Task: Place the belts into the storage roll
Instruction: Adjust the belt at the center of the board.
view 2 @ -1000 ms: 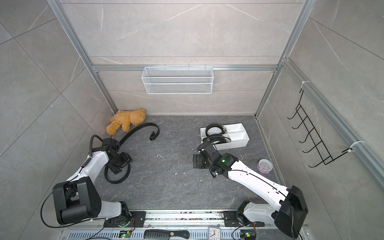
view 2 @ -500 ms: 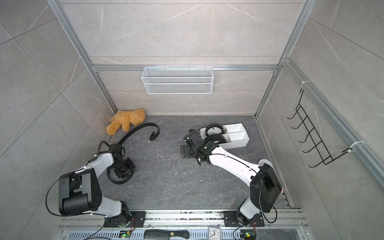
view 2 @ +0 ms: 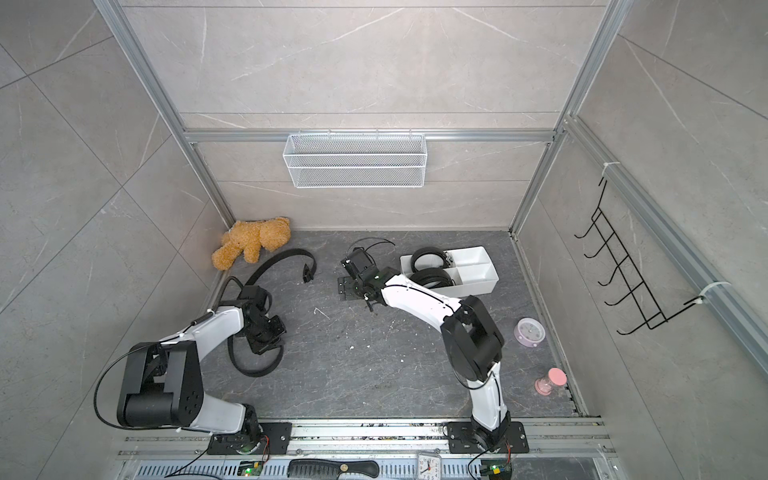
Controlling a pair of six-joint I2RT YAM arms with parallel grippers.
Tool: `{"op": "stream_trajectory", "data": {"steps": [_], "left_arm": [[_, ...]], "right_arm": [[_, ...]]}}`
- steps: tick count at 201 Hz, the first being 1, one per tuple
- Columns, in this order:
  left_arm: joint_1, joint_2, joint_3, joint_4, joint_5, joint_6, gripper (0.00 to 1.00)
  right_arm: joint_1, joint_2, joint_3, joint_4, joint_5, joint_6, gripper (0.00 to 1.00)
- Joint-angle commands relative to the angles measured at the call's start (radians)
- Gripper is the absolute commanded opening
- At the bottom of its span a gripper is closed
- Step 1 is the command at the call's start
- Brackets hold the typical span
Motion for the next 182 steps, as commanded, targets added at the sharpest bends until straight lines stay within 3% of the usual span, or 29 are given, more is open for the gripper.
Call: {"op": "stream_trajectory", "data": {"steps": [1,36,87,112,124,130,141,152,172,182], "left_arm": [[-0.128,-0.021,-0.038,-0.008,0.065,-0.112,0.00],[-0.315,-0.030,-0.079,0.015,0.093,-0.229,0.00],[-0.326,-0.239,-0.190,-0.058,0.081,-0.326,0.00],[-0.327,-0.307,-0.211,-0.080,0.121,-0.347,0.00],[-0.327,-0.317,-0.217,-0.086,0.136,-0.342,0.00],[-0.327,-0.318,-0.219,-0.091,0.140,-0.337,0.00],[-0.329,-0.321,-0.228,-0.092,0.147,-0.327,0.00],[-0.329,-0.322,-0.235,-0.091,0.157,-0.320,0.00],[-0.335,-0.317,-0.251,-0.078,0.210,-0.293,0.00],[-0.355,-0.295,-0.257,-0.073,0.246,-0.276,0.00]], "right_arm": [[-0.001,0.101,0.098,0.006,-0.006,-0.024,0.87],[-0.002,0.235,0.266,-0.040,0.003,-0.051,0.88],[0.005,0.488,0.635,-0.111,-0.005,-0.048,0.89],[0.017,0.697,1.007,-0.245,0.000,-0.047,0.89],[0.021,0.806,1.205,-0.320,0.007,-0.040,0.93],[0.021,0.871,1.307,-0.352,0.007,-0.036,0.99],[0.021,0.945,1.432,-0.371,0.004,-0.022,0.99],[0.021,0.958,1.428,-0.341,0.005,-0.011,1.00],[0.019,0.868,1.182,-0.187,0.012,0.013,1.00],[0.021,0.857,1.144,-0.161,0.023,0.022,1.00]]}}
